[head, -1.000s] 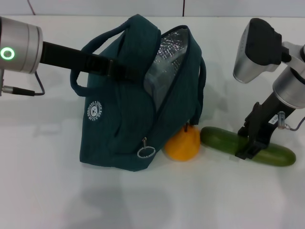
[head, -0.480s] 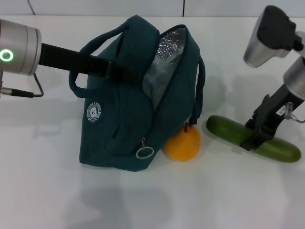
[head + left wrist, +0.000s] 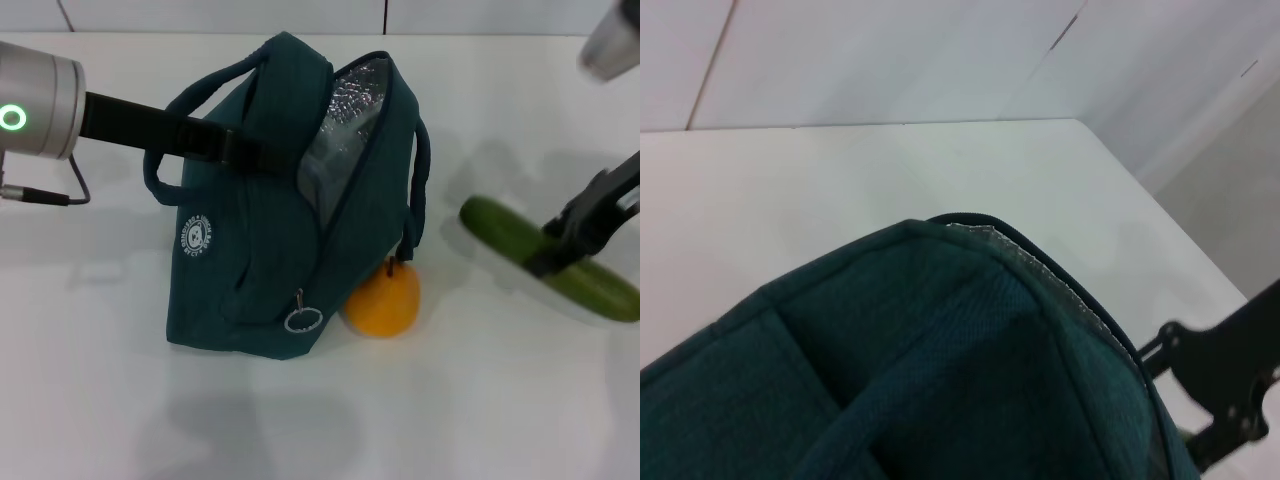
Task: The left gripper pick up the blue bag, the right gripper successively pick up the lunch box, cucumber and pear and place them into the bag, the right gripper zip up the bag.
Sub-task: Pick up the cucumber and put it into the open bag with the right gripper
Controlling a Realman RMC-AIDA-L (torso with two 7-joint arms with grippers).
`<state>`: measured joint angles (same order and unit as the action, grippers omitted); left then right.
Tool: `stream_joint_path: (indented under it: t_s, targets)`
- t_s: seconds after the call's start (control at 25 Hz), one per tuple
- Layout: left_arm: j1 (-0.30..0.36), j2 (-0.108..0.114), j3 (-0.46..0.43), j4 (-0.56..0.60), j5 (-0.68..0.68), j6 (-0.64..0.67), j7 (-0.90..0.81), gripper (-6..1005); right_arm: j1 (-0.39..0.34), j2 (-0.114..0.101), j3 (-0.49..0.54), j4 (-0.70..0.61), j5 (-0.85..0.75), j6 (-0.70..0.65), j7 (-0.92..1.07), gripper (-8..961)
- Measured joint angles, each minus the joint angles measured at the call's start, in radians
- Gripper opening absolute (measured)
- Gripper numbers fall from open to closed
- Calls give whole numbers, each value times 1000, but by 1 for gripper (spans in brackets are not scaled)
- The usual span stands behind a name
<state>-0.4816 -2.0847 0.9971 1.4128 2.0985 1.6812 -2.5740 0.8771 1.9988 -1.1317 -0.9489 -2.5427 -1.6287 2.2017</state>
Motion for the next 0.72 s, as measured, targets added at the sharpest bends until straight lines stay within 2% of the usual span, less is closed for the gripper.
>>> stream_joint_path:
  t_s: [0.12, 0.32, 0.52, 0.64, 0.72]
  targets:
    - [0, 0, 0, 1, 0, 0, 0, 43, -24, -15, 115, -42, 13, -15, -3, 591]
    - [0, 0, 0, 2, 0, 0, 0, 43, -92, -26, 250, -174, 130, -42, -10, 591]
    - [0, 0, 0, 3, -7, 0, 0, 44, -159, -55, 283, -230, 402, -49, -55, 591]
    - [0, 0, -1, 4, -26, 0, 4, 44, -169, -57, 284, -232, 492, -52, -80, 591]
    - [-1, 0, -1, 5, -36, -1, 10, 44, -169, -49, 284, -233, 523, -54, -105, 591]
